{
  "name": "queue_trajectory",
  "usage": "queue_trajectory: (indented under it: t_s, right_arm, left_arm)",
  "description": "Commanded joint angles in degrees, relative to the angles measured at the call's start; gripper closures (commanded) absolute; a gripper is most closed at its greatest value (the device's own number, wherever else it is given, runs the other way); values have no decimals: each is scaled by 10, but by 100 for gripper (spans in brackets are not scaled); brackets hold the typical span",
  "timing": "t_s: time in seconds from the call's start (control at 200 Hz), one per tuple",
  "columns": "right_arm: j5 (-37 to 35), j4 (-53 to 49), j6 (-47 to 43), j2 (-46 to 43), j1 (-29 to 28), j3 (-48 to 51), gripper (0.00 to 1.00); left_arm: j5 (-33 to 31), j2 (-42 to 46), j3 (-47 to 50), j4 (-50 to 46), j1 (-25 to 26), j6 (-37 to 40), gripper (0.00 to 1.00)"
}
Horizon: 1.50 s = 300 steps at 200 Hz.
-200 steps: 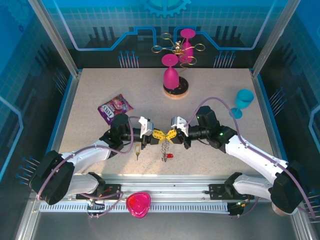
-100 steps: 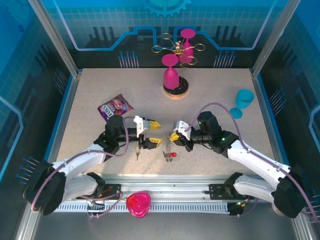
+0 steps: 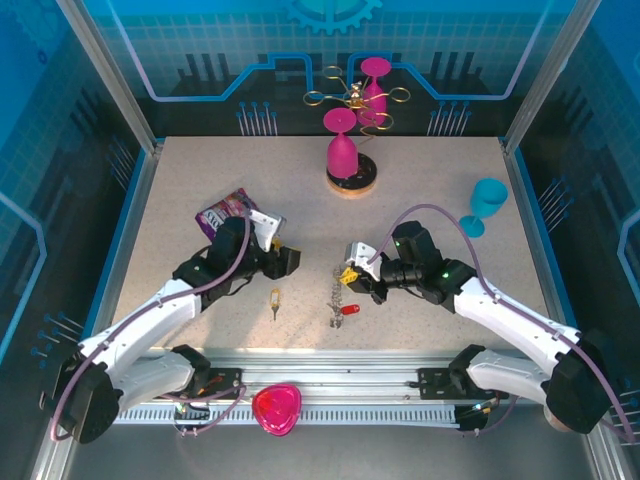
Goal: Put the keys on the keyring
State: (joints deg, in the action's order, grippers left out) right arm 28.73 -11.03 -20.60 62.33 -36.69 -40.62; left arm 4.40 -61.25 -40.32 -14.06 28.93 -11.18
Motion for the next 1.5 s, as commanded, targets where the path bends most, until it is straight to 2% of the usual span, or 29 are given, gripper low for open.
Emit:
queue_trajectory:
  t_s: [0.0,0.175,0.285,0.385,0.55,0.635,0.81,0.975,1.146,1.496]
  right_arm:
    - [11,0,0,4,-1,-24,100]
    - [7,-1,-1,3,0,-24,100]
    - [7,-1,-2,4,1,-24,100]
    - [7,-3,-5,6,1,-24,100]
    - [4,-11,-10,0,2,-24,100]
    - [4,-12,-10,-2,2,-23,100]
    - [5,-15,-13,-1,3,-24,100]
    - [5,-20,-13,-3,3,-24,100]
    - [6,-21,-14,-3,3,-24,100]
    - [8,-22,-15,-3,3,-24,100]
  left_arm:
    - [-39,-23,-17,-159,-1,-103,40]
    - [-42,-59,-19,-226,24,-166,41]
    - [-64,-85,-18,-236,44,-188,43]
    - [-81,-109,-24,-224,46,-207,53]
    - [-112,-167,-55,-243,58,-269,54]
    - [-120,-185,-64,-244,69,-252,55]
    - [-106,-216,-81,-234,69,-218,64]
    - [-108,-244,-91,-240,69,-207,63]
    - [-83,-263,-92,-240,69,-195,65]
    - [-57,-246,-71,-250,86,-197,68]
